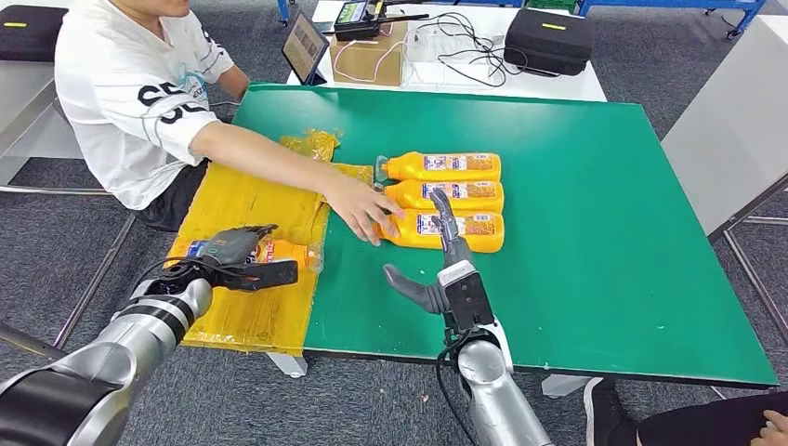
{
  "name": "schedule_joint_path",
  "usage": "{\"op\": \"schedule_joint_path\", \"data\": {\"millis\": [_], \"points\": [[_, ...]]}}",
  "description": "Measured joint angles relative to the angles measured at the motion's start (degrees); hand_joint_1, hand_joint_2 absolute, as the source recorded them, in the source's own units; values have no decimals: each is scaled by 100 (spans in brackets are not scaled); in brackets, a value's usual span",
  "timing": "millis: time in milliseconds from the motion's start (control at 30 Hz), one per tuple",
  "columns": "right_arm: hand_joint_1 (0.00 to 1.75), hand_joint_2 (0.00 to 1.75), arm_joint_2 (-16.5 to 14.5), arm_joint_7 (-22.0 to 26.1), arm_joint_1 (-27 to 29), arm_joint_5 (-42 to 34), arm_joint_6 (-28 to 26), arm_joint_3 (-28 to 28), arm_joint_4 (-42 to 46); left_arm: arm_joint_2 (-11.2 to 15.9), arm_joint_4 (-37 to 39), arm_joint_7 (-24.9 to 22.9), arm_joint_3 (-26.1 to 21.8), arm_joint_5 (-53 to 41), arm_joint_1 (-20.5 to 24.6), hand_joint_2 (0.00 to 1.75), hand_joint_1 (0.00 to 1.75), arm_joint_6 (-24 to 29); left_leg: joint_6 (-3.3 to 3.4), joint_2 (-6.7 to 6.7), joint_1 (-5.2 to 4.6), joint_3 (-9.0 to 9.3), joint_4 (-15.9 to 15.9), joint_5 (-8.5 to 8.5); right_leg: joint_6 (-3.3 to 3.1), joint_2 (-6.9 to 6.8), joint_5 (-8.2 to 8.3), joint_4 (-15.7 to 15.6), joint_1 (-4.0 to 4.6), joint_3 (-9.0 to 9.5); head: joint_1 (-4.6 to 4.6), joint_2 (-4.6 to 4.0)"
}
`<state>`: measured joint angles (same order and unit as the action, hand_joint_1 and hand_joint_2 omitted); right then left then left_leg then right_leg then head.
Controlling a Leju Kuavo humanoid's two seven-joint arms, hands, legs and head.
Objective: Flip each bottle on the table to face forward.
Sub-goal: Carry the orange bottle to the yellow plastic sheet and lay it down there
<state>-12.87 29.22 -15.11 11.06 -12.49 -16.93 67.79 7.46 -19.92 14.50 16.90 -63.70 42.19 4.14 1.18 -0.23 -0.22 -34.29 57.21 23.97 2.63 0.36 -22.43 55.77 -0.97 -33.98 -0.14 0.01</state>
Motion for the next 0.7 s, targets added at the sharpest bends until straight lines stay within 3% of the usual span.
{"op": "schedule_joint_path", "data": {"millis": [33,300,433,500,567,633,700], "points": [[0,175,0,0,-28,-1,16,-5,-38,12,11,56,-2,39,-2,0,0,-2,0,0,0,0,0,0,0,0,0,0,0,0,0,-1],[0,175,3,-10,-193,-6,163,-9,-366,117,-21,1174,-263,764,-194,0,0,152,0,-5,-2,2,0,-1,0,-2,0,0,-2,6,-1,1],[0,0,44,-78,-210,134,180,-9,-476,156,-331,2112,-615,1641,-579,0,0,120,0,-4,-3,2,0,-1,0,-2,-2,-1,-3,5,-1,-1],[0,0,79,-128,-219,224,178,-9,-529,160,-673,2447,-873,2324,-882,0,0,-81,0,-4,-3,2,0,-1,-1,-2,-3,-2,-3,3,-1,-1],[0,0,115,-169,-225,284,178,-9,-576,148,-1055,2558,-1112,2873,-1181,87,0,-301,0,-4,-3,1,0,0,-2,-1,-4,-2,-3,1,-1,-1],[0,87,146,-186,-225,320,169,-9,-616,132,-1348,2595,-1289,3116,-1411,175,0,-400,0,-3,-3,0,0,0,-3,-1,-4,-3,-3,-1,0,0],[0,175,168,-214,-225,419,81,-15,-642,89,-1565,2606,-1445,3309,-1592,175,0,-425,0,-3,-3,-1,0,0,-3,-1,-4,-3,-2,-4,-1,0]]}}
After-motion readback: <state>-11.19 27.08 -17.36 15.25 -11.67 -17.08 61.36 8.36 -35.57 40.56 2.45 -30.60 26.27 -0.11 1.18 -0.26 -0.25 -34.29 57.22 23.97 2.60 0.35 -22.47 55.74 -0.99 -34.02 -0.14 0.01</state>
